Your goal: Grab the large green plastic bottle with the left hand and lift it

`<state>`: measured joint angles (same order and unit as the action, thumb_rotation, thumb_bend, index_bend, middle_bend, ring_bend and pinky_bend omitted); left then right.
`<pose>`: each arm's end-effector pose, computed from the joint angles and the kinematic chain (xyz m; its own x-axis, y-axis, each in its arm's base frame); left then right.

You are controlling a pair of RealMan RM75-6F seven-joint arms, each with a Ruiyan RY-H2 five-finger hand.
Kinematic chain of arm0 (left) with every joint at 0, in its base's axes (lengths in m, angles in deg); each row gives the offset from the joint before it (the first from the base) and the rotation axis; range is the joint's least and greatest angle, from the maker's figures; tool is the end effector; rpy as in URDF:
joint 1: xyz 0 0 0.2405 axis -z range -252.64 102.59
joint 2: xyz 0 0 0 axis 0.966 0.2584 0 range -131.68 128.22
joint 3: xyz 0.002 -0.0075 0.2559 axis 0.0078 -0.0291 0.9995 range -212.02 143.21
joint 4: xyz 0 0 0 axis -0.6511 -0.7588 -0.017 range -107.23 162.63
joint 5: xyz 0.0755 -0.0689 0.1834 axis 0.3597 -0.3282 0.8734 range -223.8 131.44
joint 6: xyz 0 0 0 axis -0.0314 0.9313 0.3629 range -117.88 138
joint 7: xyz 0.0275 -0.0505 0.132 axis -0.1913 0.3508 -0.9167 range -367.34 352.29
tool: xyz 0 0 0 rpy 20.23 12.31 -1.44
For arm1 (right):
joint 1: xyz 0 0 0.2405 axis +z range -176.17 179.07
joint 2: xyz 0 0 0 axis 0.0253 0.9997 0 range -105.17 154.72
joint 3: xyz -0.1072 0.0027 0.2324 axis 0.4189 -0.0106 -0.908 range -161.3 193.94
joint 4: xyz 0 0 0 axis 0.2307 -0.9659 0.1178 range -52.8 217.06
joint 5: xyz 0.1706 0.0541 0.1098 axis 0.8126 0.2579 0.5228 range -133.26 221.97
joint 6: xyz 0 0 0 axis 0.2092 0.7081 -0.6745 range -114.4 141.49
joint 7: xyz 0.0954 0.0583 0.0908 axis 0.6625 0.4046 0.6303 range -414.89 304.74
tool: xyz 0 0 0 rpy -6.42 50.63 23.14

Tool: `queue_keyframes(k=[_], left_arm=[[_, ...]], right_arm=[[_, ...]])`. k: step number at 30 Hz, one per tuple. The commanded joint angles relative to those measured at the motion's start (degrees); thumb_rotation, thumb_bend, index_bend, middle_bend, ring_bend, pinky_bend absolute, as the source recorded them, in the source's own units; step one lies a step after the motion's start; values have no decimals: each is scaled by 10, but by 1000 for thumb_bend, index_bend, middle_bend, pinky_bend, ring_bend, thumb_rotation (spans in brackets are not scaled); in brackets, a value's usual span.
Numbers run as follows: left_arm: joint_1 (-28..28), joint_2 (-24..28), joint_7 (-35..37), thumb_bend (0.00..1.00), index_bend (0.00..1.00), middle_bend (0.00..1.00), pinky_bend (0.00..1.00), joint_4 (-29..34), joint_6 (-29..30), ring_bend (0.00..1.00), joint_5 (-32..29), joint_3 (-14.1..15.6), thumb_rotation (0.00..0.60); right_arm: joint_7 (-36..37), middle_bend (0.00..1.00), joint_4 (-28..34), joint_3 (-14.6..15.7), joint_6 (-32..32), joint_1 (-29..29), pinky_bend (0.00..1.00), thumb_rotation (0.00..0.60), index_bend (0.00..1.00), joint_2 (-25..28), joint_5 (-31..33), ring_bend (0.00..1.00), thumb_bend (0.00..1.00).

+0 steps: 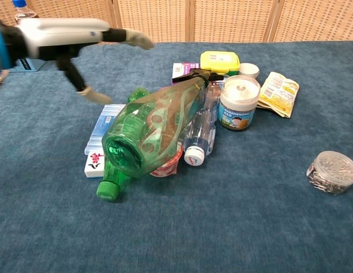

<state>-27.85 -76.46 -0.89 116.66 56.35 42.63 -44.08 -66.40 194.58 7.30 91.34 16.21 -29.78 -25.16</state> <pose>-0.1111 0.3472 0.0326 0.4768 0.2992 0.8265 0.7301 -0.6584 -0.1828 -0.2442 -0.2381 0.1850 0.3590 -0.0235 0.9330 -0.9324 0.0363 0.3597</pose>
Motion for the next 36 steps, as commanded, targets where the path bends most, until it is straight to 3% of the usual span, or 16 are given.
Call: queue_keyframes(k=[1,24,36], left_arm=[[21,-28,8,259,0,0,0,-25,-5,0,-2,-5,600],[89,-78,-9,260,0,0,0,-74,-45,0,-20,15,600],[129,-120,-46,260,0,0,0,-107,-59,0,-33,4,600]], right_arm=[[4,0,-1,1,0,-2,0,600,0,2,-2,0,41],[24,0,-10,-2,6,-16,0,600,0,6,-8,0,41],[31,0,-10,-4,12,-24,0,600,0,9,-9,0,41]])
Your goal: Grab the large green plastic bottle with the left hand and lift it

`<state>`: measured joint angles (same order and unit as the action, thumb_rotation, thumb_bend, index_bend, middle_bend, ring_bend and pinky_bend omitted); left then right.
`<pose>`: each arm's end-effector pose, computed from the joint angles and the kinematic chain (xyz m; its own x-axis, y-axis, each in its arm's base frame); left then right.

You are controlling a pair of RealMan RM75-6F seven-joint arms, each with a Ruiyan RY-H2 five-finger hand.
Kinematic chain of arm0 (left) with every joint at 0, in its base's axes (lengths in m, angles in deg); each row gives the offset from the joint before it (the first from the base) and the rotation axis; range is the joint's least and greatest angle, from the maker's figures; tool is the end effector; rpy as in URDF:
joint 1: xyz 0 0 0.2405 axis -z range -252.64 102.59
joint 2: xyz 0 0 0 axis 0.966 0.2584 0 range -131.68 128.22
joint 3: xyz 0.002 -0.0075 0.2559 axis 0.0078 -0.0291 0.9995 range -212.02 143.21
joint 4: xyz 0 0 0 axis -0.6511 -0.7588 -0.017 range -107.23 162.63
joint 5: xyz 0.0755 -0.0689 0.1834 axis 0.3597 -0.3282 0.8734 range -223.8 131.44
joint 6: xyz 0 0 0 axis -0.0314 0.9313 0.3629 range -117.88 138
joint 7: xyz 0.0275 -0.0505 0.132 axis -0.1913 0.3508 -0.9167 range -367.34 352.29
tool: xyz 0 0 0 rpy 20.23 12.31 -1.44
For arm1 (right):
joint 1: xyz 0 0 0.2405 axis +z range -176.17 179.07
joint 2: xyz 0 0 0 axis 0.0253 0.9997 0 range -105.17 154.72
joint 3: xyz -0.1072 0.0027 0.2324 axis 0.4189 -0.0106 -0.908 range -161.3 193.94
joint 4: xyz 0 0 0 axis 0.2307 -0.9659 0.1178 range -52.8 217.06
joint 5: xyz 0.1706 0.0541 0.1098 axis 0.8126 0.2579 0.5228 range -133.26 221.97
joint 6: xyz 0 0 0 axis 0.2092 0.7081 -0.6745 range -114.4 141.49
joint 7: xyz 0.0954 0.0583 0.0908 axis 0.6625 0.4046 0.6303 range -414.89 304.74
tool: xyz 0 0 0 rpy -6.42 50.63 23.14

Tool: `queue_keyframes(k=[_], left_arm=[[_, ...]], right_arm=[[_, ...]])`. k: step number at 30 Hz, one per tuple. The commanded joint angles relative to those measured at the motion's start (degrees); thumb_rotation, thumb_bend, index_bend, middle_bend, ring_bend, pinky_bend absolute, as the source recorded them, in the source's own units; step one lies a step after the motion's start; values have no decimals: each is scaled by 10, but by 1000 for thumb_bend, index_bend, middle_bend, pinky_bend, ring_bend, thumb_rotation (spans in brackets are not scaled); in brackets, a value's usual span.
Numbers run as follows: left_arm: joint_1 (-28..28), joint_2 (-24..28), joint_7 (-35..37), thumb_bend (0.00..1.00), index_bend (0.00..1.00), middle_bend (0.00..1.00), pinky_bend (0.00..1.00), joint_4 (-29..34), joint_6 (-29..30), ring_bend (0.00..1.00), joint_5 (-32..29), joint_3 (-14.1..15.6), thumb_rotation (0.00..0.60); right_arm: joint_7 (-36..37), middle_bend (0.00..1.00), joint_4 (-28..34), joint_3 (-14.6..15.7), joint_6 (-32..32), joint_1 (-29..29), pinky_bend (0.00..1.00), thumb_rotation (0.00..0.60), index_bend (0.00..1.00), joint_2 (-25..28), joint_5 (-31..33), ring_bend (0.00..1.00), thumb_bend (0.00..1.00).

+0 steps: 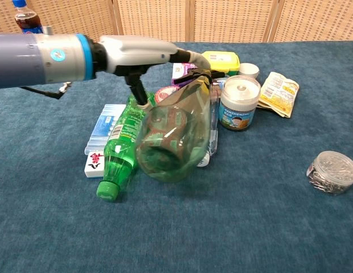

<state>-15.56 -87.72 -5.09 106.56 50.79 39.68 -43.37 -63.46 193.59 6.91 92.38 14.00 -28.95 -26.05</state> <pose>-0.0532 0.3680 -0.0295 0.5944 0.2526 0.7635 0.6026 -0.7686 -0.2148 -0.2540 -0.2311 0.1942 0.3417 0.0000 0.9398 -0.9378 0.0645 0.3410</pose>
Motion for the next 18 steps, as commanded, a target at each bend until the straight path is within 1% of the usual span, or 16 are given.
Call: queue_keyframes(k=[1,13,15,16,18], left_arm=[[10,-11,-4,260,0,0,0,-9,-6,0,-6,-4,600],[51,-61,8,260,4,0,0,-70,-44,0,-38,-15,600],[55,-67,5,260,46,8,0,-78,-44,0,-43,-16,600],[55,-70,2,261,97,34,0,-81,-42,3,-44,-17,600],[56,-76,-7,261,232,156,0,-88,-34,87,-49,-19,600]], right_arm=[[3,0,1,0,3,-3,0,600,0,1,-1,0,41],[21,0,3,0,12,-16,0,600,0,10,-7,0,40],[24,0,4,0,14,-17,0,600,0,11,-10,0,41],[26,0,4,0,14,-18,0,600,0,12,-11,0,40],[30,0,4,0,14,-19,0,600,0,13,-14,0,39]])
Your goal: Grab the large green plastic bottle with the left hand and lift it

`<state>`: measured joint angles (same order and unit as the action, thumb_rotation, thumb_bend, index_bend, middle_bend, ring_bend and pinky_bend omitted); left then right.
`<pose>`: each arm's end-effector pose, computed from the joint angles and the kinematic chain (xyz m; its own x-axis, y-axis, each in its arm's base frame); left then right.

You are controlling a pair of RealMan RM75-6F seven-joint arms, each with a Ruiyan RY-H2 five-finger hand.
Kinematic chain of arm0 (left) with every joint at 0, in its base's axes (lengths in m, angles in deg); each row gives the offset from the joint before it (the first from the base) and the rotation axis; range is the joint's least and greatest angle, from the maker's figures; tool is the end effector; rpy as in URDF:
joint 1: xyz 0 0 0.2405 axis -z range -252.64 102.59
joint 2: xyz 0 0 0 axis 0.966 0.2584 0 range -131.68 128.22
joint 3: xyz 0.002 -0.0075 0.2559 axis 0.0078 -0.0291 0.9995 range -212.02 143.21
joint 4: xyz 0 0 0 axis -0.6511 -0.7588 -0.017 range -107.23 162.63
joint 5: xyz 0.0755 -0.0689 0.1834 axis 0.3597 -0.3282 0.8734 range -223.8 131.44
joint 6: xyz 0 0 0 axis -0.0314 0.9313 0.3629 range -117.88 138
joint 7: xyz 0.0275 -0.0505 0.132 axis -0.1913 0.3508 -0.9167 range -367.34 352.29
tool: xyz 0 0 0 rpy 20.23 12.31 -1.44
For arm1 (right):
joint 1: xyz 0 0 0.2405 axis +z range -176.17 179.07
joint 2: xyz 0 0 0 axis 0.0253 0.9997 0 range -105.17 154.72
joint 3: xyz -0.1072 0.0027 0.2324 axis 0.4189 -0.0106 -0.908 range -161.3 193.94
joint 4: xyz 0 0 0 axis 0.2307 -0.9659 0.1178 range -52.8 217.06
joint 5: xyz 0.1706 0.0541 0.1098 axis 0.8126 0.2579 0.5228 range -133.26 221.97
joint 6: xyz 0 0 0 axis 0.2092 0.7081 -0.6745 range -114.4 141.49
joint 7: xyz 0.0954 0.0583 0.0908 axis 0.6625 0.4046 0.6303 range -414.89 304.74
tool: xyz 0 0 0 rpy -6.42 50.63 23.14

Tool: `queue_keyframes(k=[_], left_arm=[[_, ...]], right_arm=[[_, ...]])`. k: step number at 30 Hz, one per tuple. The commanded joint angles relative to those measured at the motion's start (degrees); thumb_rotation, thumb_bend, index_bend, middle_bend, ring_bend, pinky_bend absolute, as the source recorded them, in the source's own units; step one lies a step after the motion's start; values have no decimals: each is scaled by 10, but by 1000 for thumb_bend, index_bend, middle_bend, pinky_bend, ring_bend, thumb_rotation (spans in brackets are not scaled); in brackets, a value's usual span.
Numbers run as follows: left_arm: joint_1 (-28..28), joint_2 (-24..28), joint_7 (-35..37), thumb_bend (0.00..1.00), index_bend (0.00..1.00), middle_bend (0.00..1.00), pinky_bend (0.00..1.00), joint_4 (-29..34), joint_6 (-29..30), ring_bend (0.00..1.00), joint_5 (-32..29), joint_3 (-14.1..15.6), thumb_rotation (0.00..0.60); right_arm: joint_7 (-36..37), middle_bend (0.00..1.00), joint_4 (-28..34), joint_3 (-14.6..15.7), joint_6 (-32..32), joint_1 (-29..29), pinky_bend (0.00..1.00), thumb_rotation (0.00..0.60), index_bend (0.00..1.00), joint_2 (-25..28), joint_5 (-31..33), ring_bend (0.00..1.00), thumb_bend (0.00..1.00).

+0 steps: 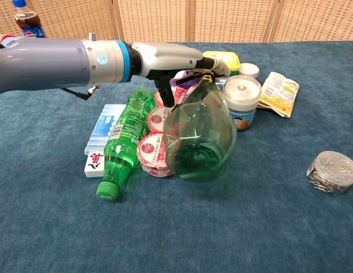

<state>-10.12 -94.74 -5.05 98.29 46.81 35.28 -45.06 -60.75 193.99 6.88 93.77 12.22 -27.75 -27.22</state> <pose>-0.0266 0.3860 -0.0605 0.5983 0.2728 0.7534 0.6151 -0.7589 -0.2138 -0.2568 -0.2232 0.2025 0.3157 0.0221 0.9486 -0.9466 0.0761 0.3133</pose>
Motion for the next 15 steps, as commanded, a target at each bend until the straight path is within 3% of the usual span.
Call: queue_keyframes(k=[1,3,5,9,15], left_arm=[[1,-9,-12,261,313,243,0,-8,10,180,-7,-3,600],[1,-13,-28,266,446,391,0,-14,15,382,-11,-2,600],[1,-16,-42,271,496,454,10,-17,15,466,-19,-1,600],[1,-19,-61,275,531,528,68,-21,12,545,-38,-2,600],[-3,-21,-71,276,512,545,96,-25,23,570,-58,-10,600]], right_arm=[[5,0,0,0,0,-1,0,600,0,1,-3,0,38],[9,0,0,-1,0,-2,0,600,0,2,-5,0,38],[10,0,-1,-2,0,-2,0,600,0,3,-6,0,39],[13,0,0,-3,3,-4,0,600,0,4,-8,0,41],[16,0,1,-4,5,-6,0,600,0,5,-10,0,40]])
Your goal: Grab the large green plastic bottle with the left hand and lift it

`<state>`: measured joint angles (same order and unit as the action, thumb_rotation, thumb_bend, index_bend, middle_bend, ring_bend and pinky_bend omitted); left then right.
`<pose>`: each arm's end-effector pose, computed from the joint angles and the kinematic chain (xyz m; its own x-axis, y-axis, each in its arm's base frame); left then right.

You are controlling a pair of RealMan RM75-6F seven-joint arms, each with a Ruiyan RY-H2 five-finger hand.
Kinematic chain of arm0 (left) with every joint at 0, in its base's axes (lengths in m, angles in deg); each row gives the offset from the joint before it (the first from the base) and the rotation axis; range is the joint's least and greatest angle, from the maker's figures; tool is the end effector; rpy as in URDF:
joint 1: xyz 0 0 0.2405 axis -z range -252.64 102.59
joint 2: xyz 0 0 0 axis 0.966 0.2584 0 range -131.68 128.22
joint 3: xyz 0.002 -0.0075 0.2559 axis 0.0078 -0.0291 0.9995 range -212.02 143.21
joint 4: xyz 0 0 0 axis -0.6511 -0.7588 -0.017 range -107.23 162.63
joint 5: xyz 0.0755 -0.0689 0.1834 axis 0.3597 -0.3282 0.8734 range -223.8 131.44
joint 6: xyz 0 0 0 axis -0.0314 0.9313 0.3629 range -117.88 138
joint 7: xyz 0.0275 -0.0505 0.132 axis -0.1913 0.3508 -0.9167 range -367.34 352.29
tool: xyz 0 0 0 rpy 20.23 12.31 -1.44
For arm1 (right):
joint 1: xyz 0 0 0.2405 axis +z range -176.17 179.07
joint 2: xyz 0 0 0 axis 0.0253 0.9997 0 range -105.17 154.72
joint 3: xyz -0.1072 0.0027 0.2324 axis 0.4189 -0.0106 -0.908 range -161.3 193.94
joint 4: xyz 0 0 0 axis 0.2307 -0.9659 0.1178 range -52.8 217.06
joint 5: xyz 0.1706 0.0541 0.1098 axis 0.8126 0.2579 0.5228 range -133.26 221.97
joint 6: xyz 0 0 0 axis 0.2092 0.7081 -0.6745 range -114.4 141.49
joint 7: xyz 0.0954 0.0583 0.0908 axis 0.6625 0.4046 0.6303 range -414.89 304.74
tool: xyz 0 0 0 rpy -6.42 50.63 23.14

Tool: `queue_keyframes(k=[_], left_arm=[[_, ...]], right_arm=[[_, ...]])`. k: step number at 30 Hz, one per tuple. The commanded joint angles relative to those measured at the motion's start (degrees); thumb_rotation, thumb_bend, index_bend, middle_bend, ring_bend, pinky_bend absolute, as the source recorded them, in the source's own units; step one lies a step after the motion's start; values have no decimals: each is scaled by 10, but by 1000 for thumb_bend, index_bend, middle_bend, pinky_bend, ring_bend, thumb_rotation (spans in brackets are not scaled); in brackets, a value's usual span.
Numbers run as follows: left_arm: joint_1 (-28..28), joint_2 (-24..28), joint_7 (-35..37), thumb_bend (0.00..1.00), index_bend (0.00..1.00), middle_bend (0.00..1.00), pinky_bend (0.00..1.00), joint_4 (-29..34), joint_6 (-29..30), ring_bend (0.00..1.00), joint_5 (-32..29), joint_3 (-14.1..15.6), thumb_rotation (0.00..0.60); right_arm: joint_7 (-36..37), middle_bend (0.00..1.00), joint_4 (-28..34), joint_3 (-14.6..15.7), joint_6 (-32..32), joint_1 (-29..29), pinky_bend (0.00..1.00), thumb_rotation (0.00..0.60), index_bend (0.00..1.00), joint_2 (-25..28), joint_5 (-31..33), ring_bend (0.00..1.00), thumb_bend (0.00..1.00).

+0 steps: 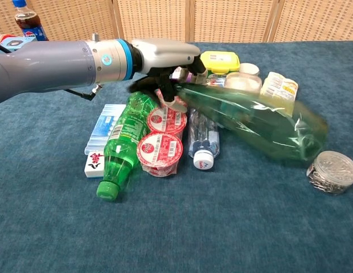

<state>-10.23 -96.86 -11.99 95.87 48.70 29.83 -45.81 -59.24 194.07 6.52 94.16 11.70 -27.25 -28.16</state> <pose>-0.0283 0.3961 -0.0621 0.6008 0.2183 0.7690 0.6277 -0.7244 -0.2848 -0.2555 -0.2222 0.2062 0.2999 0.0362 0.9533 -0.9525 0.0665 0.2972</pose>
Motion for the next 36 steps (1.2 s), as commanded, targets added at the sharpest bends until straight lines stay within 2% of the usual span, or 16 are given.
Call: queue_keyframes(k=[1,6,11,14,19,26,36], left_arm=[[-3,0,-2,276,516,553,116,0,8,588,-5,-4,600],[-16,4,1,287,599,652,249,6,37,709,-15,-12,600],[-39,11,10,330,746,806,443,18,67,866,-30,-17,600],[-54,24,32,342,797,856,497,38,86,915,-38,-27,600],[-84,55,82,345,837,897,527,85,131,944,-43,-50,600],[-133,118,164,344,832,900,537,176,198,949,-35,-84,600],[-198,205,219,334,826,899,536,277,278,948,-8,-104,600]], right_arm=[[1,0,1,-1,2,-1,0,600,0,0,-2,0,39],[2,0,0,-2,6,-2,0,600,0,-1,-6,0,40],[3,0,-2,-4,7,-2,0,600,0,-4,-7,0,39],[4,0,-3,-5,7,-1,0,600,0,-5,-9,0,39],[6,0,-6,-6,6,0,0,600,0,-9,-10,0,39],[5,0,-7,-5,4,2,0,600,0,-15,-17,0,41],[5,0,-5,-4,-1,6,0,600,0,-21,-23,0,38]])
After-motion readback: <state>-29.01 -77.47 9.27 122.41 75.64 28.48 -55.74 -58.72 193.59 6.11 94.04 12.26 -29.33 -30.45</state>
